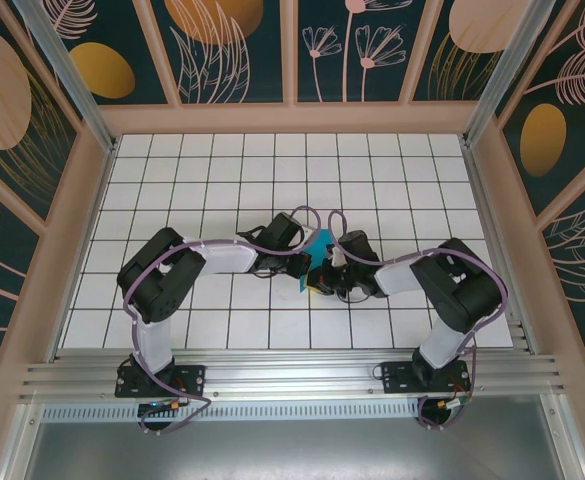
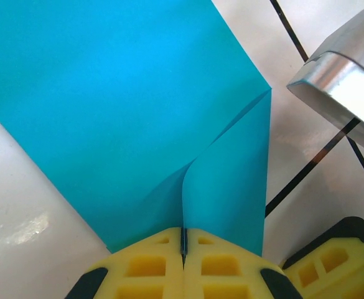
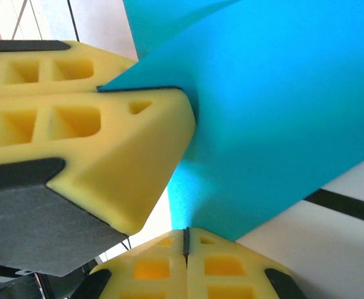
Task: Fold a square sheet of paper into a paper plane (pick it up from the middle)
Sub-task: Third fold the triangle at the center of the table.
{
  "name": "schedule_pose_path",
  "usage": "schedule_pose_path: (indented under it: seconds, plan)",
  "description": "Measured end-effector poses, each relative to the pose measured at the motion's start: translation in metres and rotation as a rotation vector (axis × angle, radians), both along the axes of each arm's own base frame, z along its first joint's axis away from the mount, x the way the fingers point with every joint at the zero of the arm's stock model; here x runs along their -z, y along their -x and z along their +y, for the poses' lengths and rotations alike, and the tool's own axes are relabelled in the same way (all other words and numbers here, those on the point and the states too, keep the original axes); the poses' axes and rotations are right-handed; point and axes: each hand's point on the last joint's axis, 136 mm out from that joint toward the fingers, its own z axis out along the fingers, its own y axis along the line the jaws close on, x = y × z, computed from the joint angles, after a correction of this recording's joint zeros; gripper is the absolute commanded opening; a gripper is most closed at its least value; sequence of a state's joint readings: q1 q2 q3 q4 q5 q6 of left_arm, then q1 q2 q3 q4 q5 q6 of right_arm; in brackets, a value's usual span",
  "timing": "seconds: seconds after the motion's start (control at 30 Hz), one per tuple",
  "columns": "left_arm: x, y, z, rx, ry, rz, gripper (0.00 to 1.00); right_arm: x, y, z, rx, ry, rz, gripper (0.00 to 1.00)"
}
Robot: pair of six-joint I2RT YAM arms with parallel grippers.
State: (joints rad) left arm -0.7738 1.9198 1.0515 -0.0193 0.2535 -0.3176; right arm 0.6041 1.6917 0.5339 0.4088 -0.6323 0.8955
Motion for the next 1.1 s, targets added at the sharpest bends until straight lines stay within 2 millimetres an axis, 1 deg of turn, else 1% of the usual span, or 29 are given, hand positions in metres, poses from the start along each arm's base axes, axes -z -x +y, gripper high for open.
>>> schedule_pose_path:
  seconds: [0.2,0.27,0.37,0.47,0.57,0.67,0.97,1.1]
  plan:
    - [0.0,0.0,0.0,0.002,-0.001,-0.001,0.02,-0.003,0.001,-0.001,0.001,0.007,-0.004,0.04]
    - [0.0,0.0,0.0,0.002,-0.001,-0.001,0.02,-0.009,0.0,-0.001,0.001,-0.002,-0.017,0.04]
    - [0.0,0.0,0.0,0.002,-0.001,-0.001,0.02,-0.016,0.0,0.003,-0.004,-0.02,-0.03,0.05]
    - [0.0,0.0,0.0,0.002,-0.002,0.0,0.02,-0.018,0.005,0.009,-0.017,-0.029,-0.03,0.05]
    - [0.0,0.0,0.0,0.002,-0.002,0.0,0.02,-0.014,0.009,0.013,-0.027,-0.024,-0.018,0.04]
    - [0.0,0.0,0.0,0.002,-0.003,0.001,0.02,0.001,0.012,0.012,-0.025,0.004,0.011,0.03]
    - [0.0,-0.001,-0.001,0.008,-0.005,-0.003,0.02,0.0,0.01,0.013,-0.019,0.036,0.026,0.03]
    - [0.0,-0.001,-0.001,0.008,-0.004,-0.003,0.02,-0.005,0.008,0.011,-0.005,0.053,0.016,0.03]
